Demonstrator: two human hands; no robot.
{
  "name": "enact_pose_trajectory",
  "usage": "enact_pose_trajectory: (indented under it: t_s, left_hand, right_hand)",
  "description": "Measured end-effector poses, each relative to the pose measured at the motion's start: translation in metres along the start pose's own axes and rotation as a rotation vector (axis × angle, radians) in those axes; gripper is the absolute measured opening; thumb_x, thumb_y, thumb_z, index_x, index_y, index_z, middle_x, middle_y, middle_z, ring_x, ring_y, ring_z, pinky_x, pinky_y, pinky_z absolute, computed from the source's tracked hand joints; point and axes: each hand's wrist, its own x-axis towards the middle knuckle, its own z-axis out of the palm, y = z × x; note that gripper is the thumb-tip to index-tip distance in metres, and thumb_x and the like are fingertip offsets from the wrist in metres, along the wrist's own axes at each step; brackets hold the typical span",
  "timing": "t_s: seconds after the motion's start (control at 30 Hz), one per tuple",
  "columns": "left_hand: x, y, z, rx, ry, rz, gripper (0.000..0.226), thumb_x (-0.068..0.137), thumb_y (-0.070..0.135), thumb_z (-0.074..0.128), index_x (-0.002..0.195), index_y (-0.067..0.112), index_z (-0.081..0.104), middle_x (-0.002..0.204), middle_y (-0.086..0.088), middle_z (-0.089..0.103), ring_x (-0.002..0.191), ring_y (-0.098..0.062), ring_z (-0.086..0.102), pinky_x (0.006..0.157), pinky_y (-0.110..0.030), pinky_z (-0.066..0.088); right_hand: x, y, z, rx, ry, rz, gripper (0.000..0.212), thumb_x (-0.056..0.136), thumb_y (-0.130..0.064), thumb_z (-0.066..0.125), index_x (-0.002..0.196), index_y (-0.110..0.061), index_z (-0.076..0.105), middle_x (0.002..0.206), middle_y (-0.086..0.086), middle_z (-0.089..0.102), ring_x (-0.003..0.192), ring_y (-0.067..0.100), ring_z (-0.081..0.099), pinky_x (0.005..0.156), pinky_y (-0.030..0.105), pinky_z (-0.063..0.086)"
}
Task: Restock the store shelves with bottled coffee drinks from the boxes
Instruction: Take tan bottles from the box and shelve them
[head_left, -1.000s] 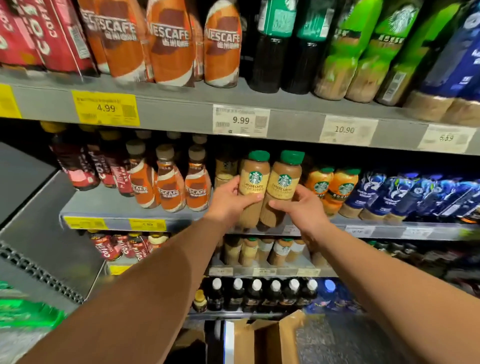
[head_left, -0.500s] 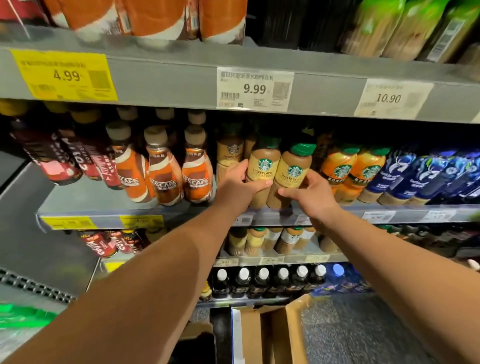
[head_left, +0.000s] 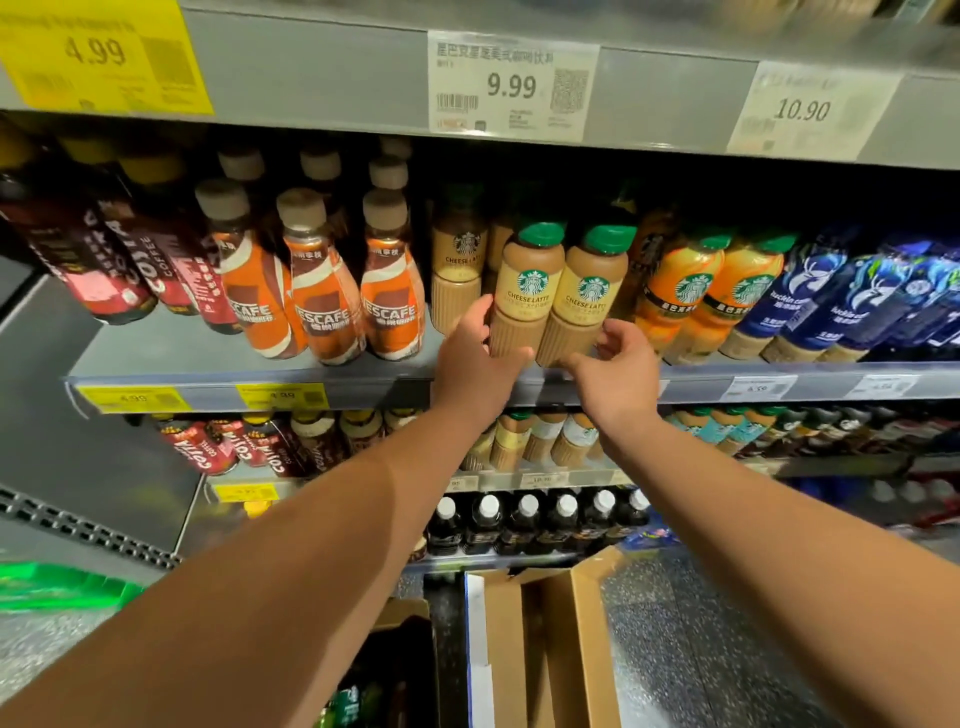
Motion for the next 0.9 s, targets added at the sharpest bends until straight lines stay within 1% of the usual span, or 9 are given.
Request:
enact_pose_trajectory:
  t_s: [0.1, 0.2, 0.3, 0.37, 0.43, 0.57, 0.73, 0.83, 0.9]
  left_hand:
    - [-0.027, -0.004, -0.012, 0.200, 0.066, 0.003, 0.045, 0.089, 0.016, 0.060, 0.132, 0.020, 0.047, 0.130, -0.001, 0.050, 0.108, -0.014, 0.054, 0.085, -0.026, 0.044]
    - [-0.062, -0.014, -0.032, 0.414, 0.052, 0.010, 0.019, 0.090, 0.019, 0.054, 0.108, 0.019, 0.057, 0.112, 0.000, 0.058, 0.098, -0.020, 0.058, 0.082, -0.032, 0.048]
    - [-0.095, -0.032, -0.048, 0.614, -0.030, -0.062, 0.014, 0.088, 0.023, 0.052, 0.100, 0.021, 0.060, 0.103, -0.001, 0.063, 0.094, -0.025, 0.059, 0.082, -0.037, 0.050]
    - [-0.115, -0.050, -0.059, 0.660, -0.053, -0.129, 0.017, 0.089, 0.023, 0.052, 0.103, 0.020, 0.061, 0.105, -0.002, 0.063, 0.096, -0.026, 0.059, 0.083, -0.038, 0.050]
    - [-0.134, -0.074, -0.070, 0.693, -0.092, -0.209, 0.017, 0.089, 0.024, 0.052, 0.103, 0.019, 0.060, 0.106, -0.003, 0.061, 0.097, -0.028, 0.058, 0.082, -0.038, 0.050]
    - [-0.173, -0.125, -0.096, 0.704, -0.152, -0.399, 0.009, 0.086, 0.027, 0.052, 0.085, 0.020, 0.057, 0.088, -0.004, 0.060, 0.078, -0.025, 0.054, 0.065, -0.032, 0.044]
    - [-0.229, -0.161, -0.140, 0.763, -0.171, -0.498, 0.013, 0.085, 0.033, 0.054, 0.092, 0.024, 0.061, 0.100, -0.001, 0.062, 0.093, -0.026, 0.058, 0.076, -0.032, 0.048]
    - [-0.261, -0.174, -0.164, 0.779, -0.207, -0.515, 0.011, 0.087, 0.030, 0.054, 0.094, 0.024, 0.060, 0.105, -0.003, 0.063, 0.095, -0.026, 0.059, 0.080, -0.034, 0.050]
    - [-0.280, -0.179, -0.179, 0.781, -0.238, -0.531, 0.016, 0.088, 0.030, 0.053, 0.100, 0.021, 0.060, 0.106, -0.002, 0.062, 0.094, -0.024, 0.059, 0.081, -0.033, 0.049]
  right_hand:
    - [-0.025, 0.005, -0.003, -0.027, 0.065, 0.044, 0.017, 0.086, -0.006, 0.054, 0.097, -0.017, 0.050, 0.085, 0.000, 0.053, 0.080, 0.018, 0.050, 0.069, 0.023, 0.036]
    - [-0.051, 0.018, -0.001, -0.147, -0.118, 0.055, 0.009, 0.084, -0.008, 0.054, 0.082, -0.016, 0.052, 0.074, 0.001, 0.054, 0.073, 0.024, 0.052, 0.064, 0.027, 0.038]
    - [-0.083, 0.033, 0.007, -0.417, -0.371, -0.074, 0.015, 0.082, -0.012, 0.058, 0.071, -0.017, 0.050, 0.073, 0.001, 0.056, 0.073, 0.025, 0.052, 0.062, 0.028, 0.036]
    - [-0.106, 0.041, 0.018, -0.552, -0.473, -0.143, 0.004, 0.083, -0.015, 0.058, 0.080, -0.013, 0.059, 0.076, 0.003, 0.055, 0.077, 0.025, 0.053, 0.065, 0.027, 0.040]
    - [-0.129, 0.050, 0.031, -0.615, -0.547, -0.139, 0.014, 0.081, -0.015, 0.057, 0.091, -0.009, 0.064, 0.078, 0.004, 0.055, 0.081, 0.028, 0.057, 0.068, 0.030, 0.045]
    - [-0.177, 0.074, 0.052, -0.706, -0.730, -0.135, 0.011, 0.081, -0.016, 0.056, 0.079, -0.009, 0.064, 0.090, 0.015, 0.067, 0.091, 0.034, 0.063, 0.066, 0.028, 0.041]
    - [-0.234, 0.101, 0.078, -0.689, -0.786, -0.030, 0.024, 0.084, -0.028, 0.060, 0.090, -0.006, 0.066, 0.087, 0.010, 0.063, 0.090, 0.033, 0.062, 0.066, 0.027, 0.042]
    - [-0.273, 0.111, 0.096, -0.712, -0.796, -0.019, 0.016, 0.085, -0.023, 0.056, 0.090, -0.010, 0.063, 0.088, 0.009, 0.062, 0.082, 0.027, 0.059, 0.056, 0.024, 0.041]
    - [-0.296, 0.115, 0.107, -0.695, -0.829, 0.015, 0.012, 0.086, -0.021, 0.055, 0.090, -0.012, 0.062, 0.087, 0.007, 0.059, 0.079, 0.023, 0.053, 0.061, 0.026, 0.042]
